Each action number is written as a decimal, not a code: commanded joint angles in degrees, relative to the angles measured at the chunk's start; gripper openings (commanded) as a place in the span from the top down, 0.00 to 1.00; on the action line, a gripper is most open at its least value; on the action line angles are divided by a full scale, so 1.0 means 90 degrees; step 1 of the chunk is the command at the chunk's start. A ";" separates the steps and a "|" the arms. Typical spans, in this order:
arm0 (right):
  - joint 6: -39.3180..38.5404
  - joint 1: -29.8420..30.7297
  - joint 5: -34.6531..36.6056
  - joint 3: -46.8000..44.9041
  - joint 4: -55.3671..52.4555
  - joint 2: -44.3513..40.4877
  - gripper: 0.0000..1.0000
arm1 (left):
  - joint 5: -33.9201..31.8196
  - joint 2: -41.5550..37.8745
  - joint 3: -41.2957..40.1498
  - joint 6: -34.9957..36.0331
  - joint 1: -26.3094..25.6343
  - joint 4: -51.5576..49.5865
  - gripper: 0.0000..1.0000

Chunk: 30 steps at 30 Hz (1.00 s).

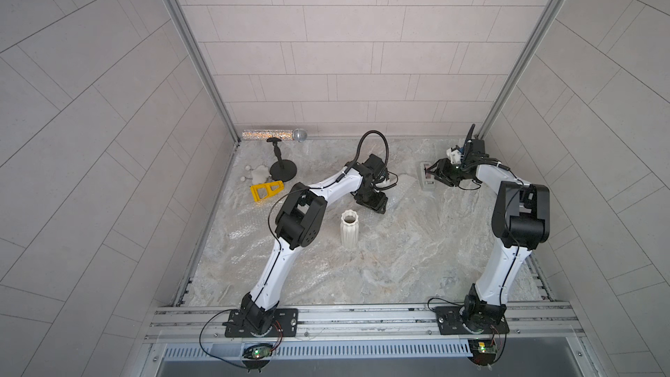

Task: Wrap vases in bubble wrap
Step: Move the wrapped vase to the center of the board, then tear off the tape using the Tape Cutter.

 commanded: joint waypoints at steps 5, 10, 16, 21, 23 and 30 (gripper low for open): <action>-0.0293 -0.0035 -0.0128 0.0510 -0.0540 0.0498 0.47 | -0.0014 -0.0233 -0.0036 0.0073 0.0035 -0.0233 0.54; -0.0322 -0.0006 -0.0358 0.0546 -0.0589 0.0663 0.49 | -0.0046 -0.0252 -0.0073 0.0077 0.0047 -0.0235 0.55; -0.0401 -0.0006 -0.0622 0.0514 -0.0619 0.0830 0.50 | 0.0025 -0.0282 -0.0064 0.0053 0.0042 -0.0199 0.55; -0.0440 0.0004 -0.0929 0.0638 -0.0709 0.1046 0.52 | 0.0028 -0.0310 -0.0082 0.0026 0.0044 -0.0218 0.55; -0.0410 -0.0006 -0.0986 0.0499 -0.0578 0.0941 0.53 | 0.0024 -0.0332 -0.0103 0.0009 0.0044 -0.0203 0.55; -0.0267 -0.0083 -0.1133 0.0252 -0.0422 0.0706 0.57 | 0.0059 -0.0344 -0.0112 -0.0007 0.0042 -0.0185 0.56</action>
